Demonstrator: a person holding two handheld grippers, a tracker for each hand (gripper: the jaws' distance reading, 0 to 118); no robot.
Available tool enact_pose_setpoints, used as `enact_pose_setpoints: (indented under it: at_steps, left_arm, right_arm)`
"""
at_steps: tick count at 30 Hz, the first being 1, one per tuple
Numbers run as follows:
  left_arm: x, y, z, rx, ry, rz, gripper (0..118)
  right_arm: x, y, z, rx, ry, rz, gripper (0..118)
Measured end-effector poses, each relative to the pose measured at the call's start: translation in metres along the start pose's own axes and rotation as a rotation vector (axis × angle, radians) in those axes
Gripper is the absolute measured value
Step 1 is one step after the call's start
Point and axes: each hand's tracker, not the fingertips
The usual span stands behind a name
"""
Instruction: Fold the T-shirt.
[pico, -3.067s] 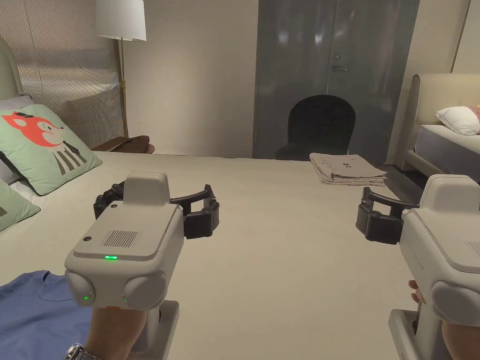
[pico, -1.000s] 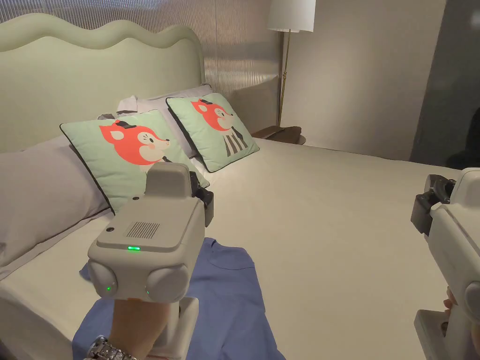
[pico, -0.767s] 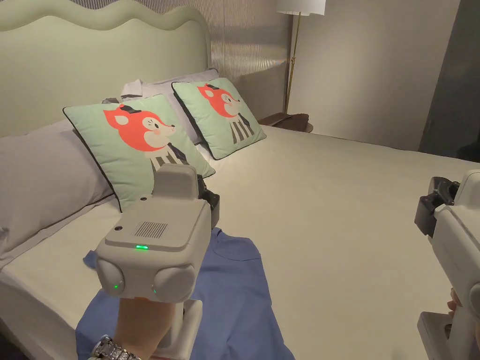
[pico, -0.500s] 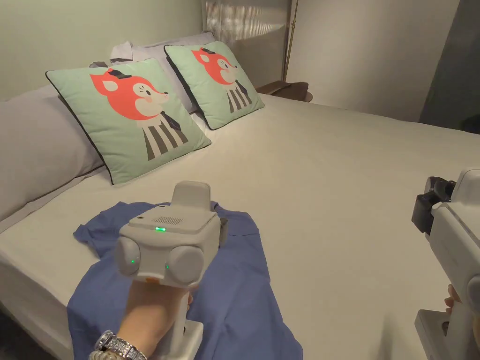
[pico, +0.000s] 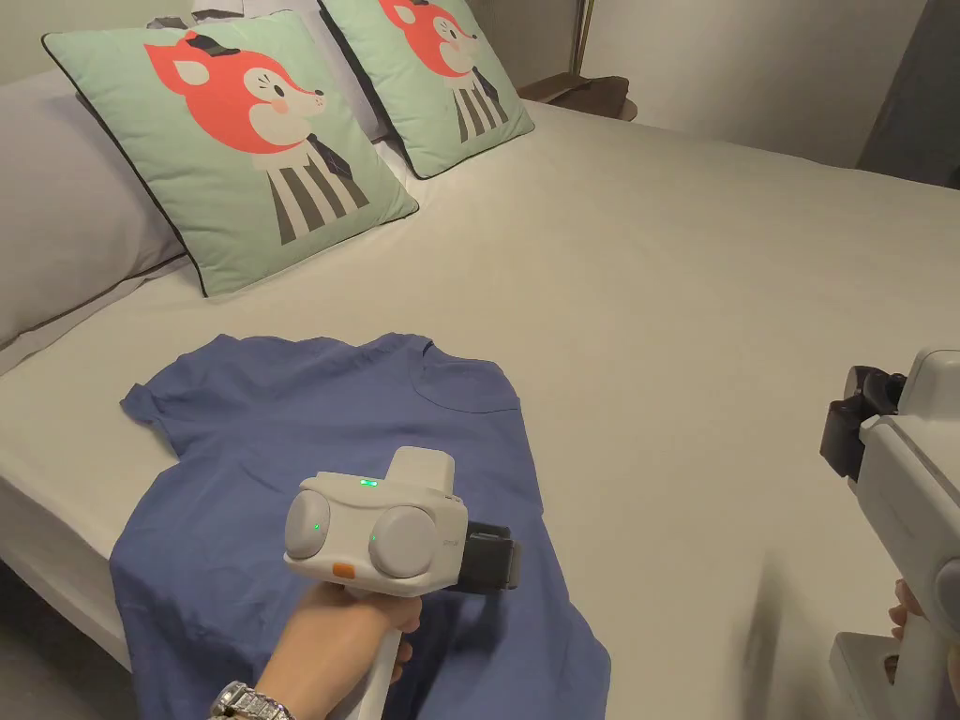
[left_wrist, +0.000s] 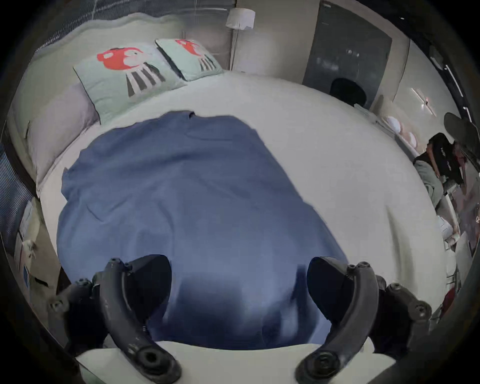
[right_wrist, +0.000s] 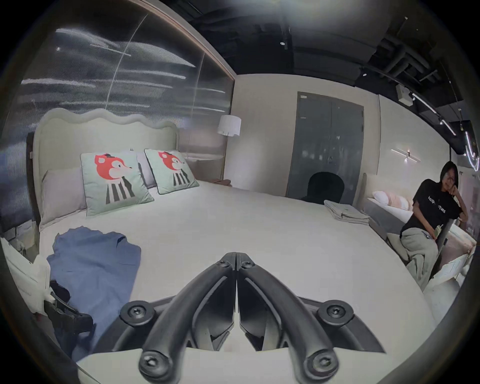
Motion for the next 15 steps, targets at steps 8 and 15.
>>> enact_pose_setpoints:
  at_steps: [8,15]
  left_arm:
    - [-0.023,-0.006,-0.014,0.036,0.096,0.043,8]
    - [-0.019,0.027,0.036,0.245,0.066,0.119,8]
  right_arm:
    - [0.014,-0.005,0.005,-0.016,-0.017,0.005,0]
    - [0.037,0.009,0.034,0.034,-0.052,-0.016,0]
